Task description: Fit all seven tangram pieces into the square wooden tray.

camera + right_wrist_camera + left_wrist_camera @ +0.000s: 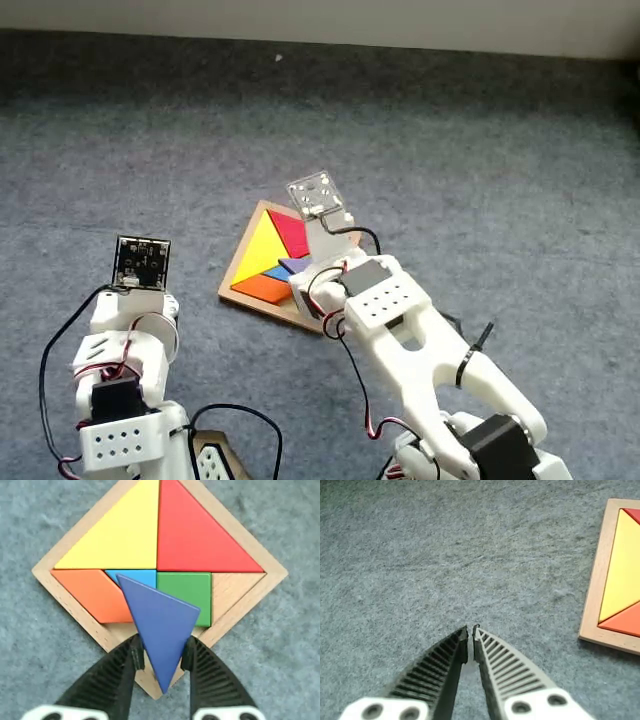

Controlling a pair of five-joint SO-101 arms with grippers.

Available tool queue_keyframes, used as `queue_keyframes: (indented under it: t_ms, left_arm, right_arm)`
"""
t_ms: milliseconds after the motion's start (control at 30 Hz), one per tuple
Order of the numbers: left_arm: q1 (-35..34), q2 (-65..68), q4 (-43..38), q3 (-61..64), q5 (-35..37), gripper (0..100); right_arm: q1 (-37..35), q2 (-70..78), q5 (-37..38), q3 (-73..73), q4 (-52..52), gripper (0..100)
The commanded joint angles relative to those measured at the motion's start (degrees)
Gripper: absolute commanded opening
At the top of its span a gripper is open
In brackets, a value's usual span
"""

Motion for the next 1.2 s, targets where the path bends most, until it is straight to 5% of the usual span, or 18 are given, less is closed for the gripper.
queue_keyframes:
  t_ms: [0,167,367,500,667,933,1167]
  left_arm:
    - [0.9,-0.8,0.1,-0.4,-0.5,5]
    - [0.9,-0.8,0.1,-0.4,-0.5,5]
    - [0.9,-0.8,0.1,-0.4,-0.6,5]
    - [0.9,-0.8,0.1,-0.4,-0.6,5]
    - [0.9,-0.8,0.1,-0.4,-0.6,5]
    - [0.9,-0.8,0.1,-0.4,-0.6,5]
    - [0.7,-0.8,0.1,-0.4,-0.6,5]
  right_arm:
    - [-0.6,-1.1,-9.8,-0.8,0.2,7.3]
    - [-2.5,-1.0,-18.6,-0.7,0.0,7.4]
    - [-2.6,-1.0,-50.1,-0.9,-0.1,7.4]
    - [-4.9,-1.0,-57.9,-0.9,-0.2,7.4]
    - [-7.3,-1.0,-60.2,-0.5,-6.6,9.4]
    - [-9.7,-1.1,-59.9,-0.8,-8.6,38.3]
    - [-8.7,-1.5,-50.5,-0.9,-5.6,38.9]
